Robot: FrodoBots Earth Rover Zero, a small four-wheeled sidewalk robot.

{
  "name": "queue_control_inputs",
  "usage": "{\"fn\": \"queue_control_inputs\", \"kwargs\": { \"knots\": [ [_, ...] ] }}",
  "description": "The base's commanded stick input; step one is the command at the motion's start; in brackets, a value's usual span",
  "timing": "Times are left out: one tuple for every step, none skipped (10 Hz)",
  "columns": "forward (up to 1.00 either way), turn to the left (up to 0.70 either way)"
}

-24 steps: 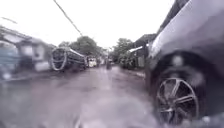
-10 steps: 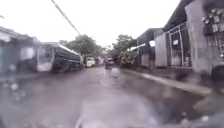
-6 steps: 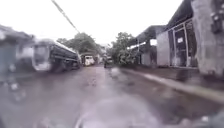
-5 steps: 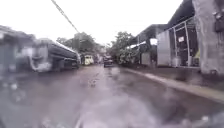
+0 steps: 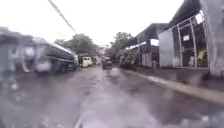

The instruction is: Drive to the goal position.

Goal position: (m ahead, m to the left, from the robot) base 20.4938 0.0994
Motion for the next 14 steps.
{"fn": "queue_control_inputs", "kwargs": {
  "knots": [
    [1.0,0.17],
    [1.0,0.0],
    [1.0,0.0],
    [1.0,0.0],
    [1.0,0.0],
    [1.0,0.0],
    [1.0,0.0],
    [1.0,0.0],
    [1.0,0.0],
    [1.0,0.0],
    [1.0,0.0],
    [1.0,0.0],
    [1.0,0.0],
    [1.0,0.0]
  ]
}}
